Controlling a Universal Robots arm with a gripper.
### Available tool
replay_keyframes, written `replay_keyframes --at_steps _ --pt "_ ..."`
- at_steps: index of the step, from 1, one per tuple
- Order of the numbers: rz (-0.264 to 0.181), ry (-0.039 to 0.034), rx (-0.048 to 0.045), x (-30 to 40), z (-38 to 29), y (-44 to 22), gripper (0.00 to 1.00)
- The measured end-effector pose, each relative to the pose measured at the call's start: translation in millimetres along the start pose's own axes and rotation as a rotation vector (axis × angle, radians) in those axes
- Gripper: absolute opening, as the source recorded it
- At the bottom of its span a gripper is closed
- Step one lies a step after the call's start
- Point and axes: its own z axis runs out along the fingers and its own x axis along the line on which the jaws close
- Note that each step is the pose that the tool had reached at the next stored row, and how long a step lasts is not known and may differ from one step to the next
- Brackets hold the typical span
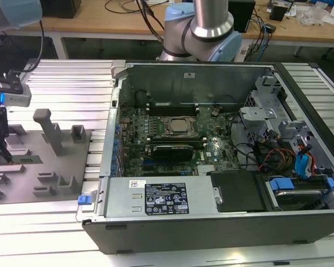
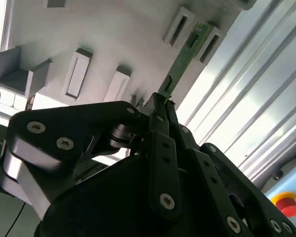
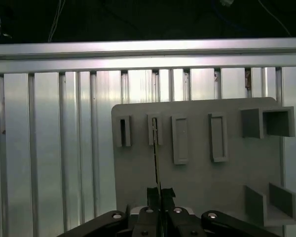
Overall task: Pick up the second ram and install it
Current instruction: 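Pick up the second ram and move it above second insertion slot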
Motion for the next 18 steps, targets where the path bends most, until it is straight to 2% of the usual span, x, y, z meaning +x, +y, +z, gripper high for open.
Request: replay_keyframes --at_steps 2,4,10,12,13,15,16,17,18 --pt "0.0 0.002 -0.0001 -0.2 -9.7 0.1 0.13" --pt "0.0 0.0052 0.0001 -0.6 -26.9 0.2 0.13" --pt "0.0 0.0103 0.0002 -0.6 -63.9 0.5 0.13" --pt "0.0 0.0114 0.0002 -0.7 -81.4 0.6 0.13" --pt "0.0 0.0117 0.0002 -0.7 -95.7 0.7 0.13" --pt "0.0 0.012 0.0001 -0.7 -105.4 0.8 0.13" --pt "0.0 0.0119 0.0002 -0.8 -114.2 0.9 0.13" --pt "0.0 0.0119 0.0003 -1.2 -120.0 1.0 0.13" --pt "0.0 0.0119 0.0002 -2.3 -129.3 1.1 0.13"
